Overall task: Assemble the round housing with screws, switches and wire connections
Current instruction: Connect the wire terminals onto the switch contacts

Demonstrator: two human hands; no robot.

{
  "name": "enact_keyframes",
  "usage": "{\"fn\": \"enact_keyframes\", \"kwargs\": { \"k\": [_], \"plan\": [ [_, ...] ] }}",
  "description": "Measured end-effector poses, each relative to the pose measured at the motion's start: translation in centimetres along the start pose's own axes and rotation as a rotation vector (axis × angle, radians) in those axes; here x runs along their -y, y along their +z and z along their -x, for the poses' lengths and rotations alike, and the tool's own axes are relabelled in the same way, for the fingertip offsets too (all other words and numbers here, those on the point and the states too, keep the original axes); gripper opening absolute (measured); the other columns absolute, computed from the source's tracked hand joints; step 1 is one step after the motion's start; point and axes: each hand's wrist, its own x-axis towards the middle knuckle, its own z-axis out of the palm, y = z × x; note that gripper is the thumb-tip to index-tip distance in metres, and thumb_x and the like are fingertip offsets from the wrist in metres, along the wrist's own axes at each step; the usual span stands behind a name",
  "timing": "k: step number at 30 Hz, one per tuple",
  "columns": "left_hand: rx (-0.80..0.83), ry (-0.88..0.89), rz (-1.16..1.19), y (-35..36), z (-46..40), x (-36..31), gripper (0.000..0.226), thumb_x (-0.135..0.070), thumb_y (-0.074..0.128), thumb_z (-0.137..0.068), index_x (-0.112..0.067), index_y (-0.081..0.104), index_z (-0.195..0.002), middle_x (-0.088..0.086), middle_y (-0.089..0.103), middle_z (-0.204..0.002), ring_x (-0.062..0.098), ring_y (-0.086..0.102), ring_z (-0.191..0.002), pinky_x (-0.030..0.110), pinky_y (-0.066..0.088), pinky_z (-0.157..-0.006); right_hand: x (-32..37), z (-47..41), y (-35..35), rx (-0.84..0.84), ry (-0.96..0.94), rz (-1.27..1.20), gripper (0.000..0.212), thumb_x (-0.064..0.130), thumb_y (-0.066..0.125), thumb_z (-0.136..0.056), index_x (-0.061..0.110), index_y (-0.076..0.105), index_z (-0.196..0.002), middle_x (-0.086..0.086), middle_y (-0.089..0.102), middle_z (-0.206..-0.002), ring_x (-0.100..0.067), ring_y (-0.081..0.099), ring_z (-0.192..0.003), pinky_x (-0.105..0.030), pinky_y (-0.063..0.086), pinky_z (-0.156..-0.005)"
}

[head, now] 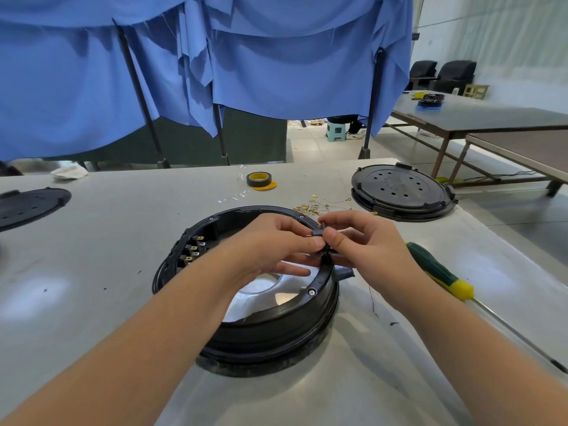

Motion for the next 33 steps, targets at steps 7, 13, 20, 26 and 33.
{"fn": "enact_keyframes", "kwargs": {
  "k": [7, 13, 20, 26, 33],
  "plan": [
    [-0.032, -0.057, -0.051, 0.2, -0.3, 0.0, 0.014, -0.013, 0.075, -0.082, -0.008, 0.071, -0.095, 0.001, 0.076, -0.075, 0.009, 0.073, -0.068, 0.028, 0.059, -0.057, -0.4, -0.2, -0.1, -0.014, 0.033, 0.01, 0.015, 0.01, 0.067, -0.086, 0.02, 0.07, -0.097, -0.008, 0.073, -0.094, -0.018, 0.07, -0.09, -0.033, 0.058, -0.077],
    [-0.035, -0.112, -0.041, 0.3, -0.4, 0.0, 0.013, -0.016, 0.075, -0.083, -0.006, 0.074, -0.091, 0.002, 0.074, -0.068, 0.011, 0.072, -0.065, 0.029, 0.059, -0.06, -0.9, -0.3, 0.1, -0.057, 0.09, 0.017, 0.016, 0.021, 0.068, -0.086, 0.031, 0.069, -0.099, -0.001, 0.069, -0.098, -0.013, 0.068, -0.087, -0.023, 0.056, -0.06],
    [-0.015, -0.179, -0.052, 0.3, -0.7, -0.1, 0.014, -0.022, 0.072, -0.085, -0.01, 0.07, -0.091, -0.001, 0.073, -0.069, 0.014, 0.068, -0.075, 0.03, 0.058, -0.073, -1.2, -0.6, 0.4, -0.061, 0.194, 0.005, 0.025, 0.027, 0.065, -0.087, 0.024, 0.064, -0.112, 0.004, 0.068, -0.105, -0.009, 0.064, -0.096, -0.017, 0.049, -0.07],
    [0.02, -0.218, -0.035, 0.1, -0.8, 0.0, 0.012, -0.025, 0.071, -0.086, -0.014, 0.07, -0.091, -0.003, 0.074, -0.071, 0.008, 0.064, -0.069, 0.021, 0.053, -0.061, -0.8, -0.8, 0.6, -0.096, 0.231, -0.007, 0.013, 0.025, 0.066, -0.085, 0.027, 0.07, -0.097, 0.001, 0.071, -0.097, -0.013, 0.068, -0.089, -0.013, 0.051, -0.056],
    [0.045, -0.254, 0.015, 0.1, -0.9, 0.0, 0.012, -0.024, 0.069, -0.088, -0.012, 0.07, -0.091, -0.003, 0.072, -0.067, 0.006, 0.056, -0.055, 0.017, 0.05, -0.055, -0.7, -1.4, 0.9, -0.117, 0.273, -0.001, 0.008, 0.018, 0.065, -0.082, 0.022, 0.07, -0.086, -0.003, 0.07, -0.09, -0.013, 0.067, -0.076, -0.014, 0.051, -0.049]
  ]
}}
